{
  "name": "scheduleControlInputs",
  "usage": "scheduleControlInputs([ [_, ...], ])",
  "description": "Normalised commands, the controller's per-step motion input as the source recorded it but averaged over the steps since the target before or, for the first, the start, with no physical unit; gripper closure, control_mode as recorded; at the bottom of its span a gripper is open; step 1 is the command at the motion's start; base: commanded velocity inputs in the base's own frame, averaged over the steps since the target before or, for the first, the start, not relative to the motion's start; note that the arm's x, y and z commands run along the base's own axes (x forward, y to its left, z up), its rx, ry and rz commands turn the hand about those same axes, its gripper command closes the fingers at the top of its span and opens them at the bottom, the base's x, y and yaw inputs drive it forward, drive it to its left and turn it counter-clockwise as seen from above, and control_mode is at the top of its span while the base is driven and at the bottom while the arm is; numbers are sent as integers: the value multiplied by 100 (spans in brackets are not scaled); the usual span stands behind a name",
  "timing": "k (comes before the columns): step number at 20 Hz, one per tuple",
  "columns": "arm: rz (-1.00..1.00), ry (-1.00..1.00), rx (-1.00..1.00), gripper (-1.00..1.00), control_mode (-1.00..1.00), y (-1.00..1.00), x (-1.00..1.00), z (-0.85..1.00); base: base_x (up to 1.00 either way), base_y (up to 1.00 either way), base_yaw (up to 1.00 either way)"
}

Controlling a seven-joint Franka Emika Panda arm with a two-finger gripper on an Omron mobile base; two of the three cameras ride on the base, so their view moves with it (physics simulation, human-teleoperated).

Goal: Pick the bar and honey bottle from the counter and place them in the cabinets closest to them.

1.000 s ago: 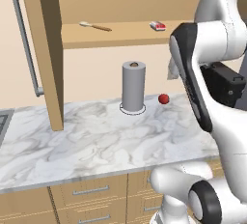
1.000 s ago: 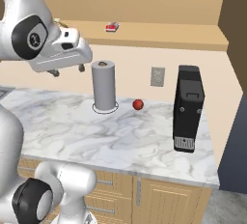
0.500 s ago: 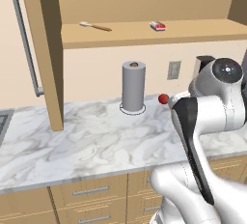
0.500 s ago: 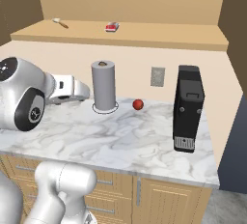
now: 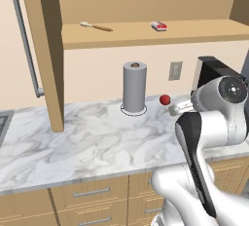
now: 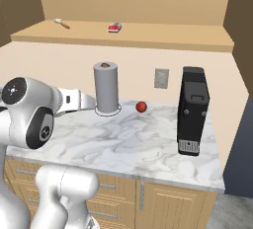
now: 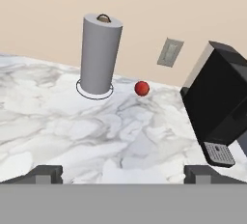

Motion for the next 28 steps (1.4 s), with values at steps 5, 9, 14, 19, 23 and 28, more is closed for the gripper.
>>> scheduleControlInputs([
  [5, 0, 0, 0, -100, 100, 0, 0, 0, -46, -3, 0],
  [9, 0, 0, 0, -100, 100, 0, 0, 0, -63, -4, 0],
  [14, 0, 0, 0, -100, 100, 0, 0, 0, -54, 0, 0],
  [19, 0, 0, 0, -100, 100, 0, 0, 0, -46, 3, 1],
  [23, 0, 0, 0, -100, 100, 0, 0, 0, -44, 2, 2],
  [28, 0, 0, 0, -100, 100, 0, 0, 0, -27, 3, 1],
])
